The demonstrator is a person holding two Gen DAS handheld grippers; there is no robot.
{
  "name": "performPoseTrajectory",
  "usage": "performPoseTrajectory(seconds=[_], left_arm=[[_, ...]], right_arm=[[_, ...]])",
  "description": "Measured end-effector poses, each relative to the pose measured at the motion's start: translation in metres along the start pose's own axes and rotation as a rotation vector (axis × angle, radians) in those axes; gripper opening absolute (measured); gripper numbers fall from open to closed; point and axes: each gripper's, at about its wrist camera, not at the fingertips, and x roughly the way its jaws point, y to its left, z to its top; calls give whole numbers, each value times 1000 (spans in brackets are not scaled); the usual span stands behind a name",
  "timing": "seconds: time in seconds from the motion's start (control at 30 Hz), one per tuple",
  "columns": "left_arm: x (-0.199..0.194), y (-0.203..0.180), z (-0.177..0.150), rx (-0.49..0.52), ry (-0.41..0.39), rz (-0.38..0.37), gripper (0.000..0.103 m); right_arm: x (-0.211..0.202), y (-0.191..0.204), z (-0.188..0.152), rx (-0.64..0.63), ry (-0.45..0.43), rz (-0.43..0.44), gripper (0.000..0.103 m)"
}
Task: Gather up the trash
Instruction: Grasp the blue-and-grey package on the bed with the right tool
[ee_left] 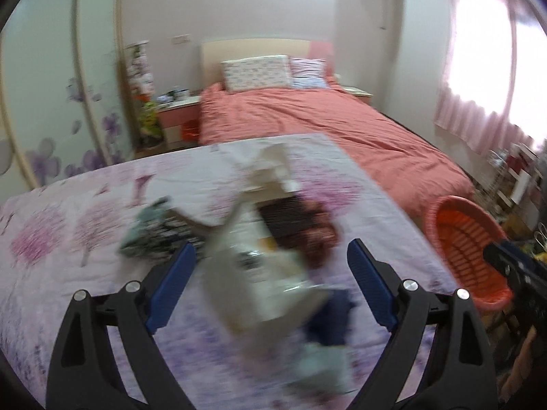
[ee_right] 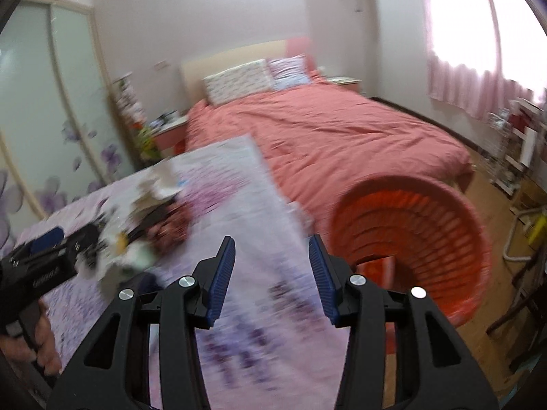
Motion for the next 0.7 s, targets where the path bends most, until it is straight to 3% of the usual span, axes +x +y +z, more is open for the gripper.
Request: performPoseTrajectory(seconds=[0.13,0.37,0.7], left_arm=[[-3,44,-12,-60,7,65,89],[-8,95,-30,-128,16,137,89],[-2,117,-44,-183,52,123,89]], right_arm=[[14,47,-18,-69,62,86,48],[35,104,-37,-151,139,160,50],[75,118,-67,-127,254,135,52]])
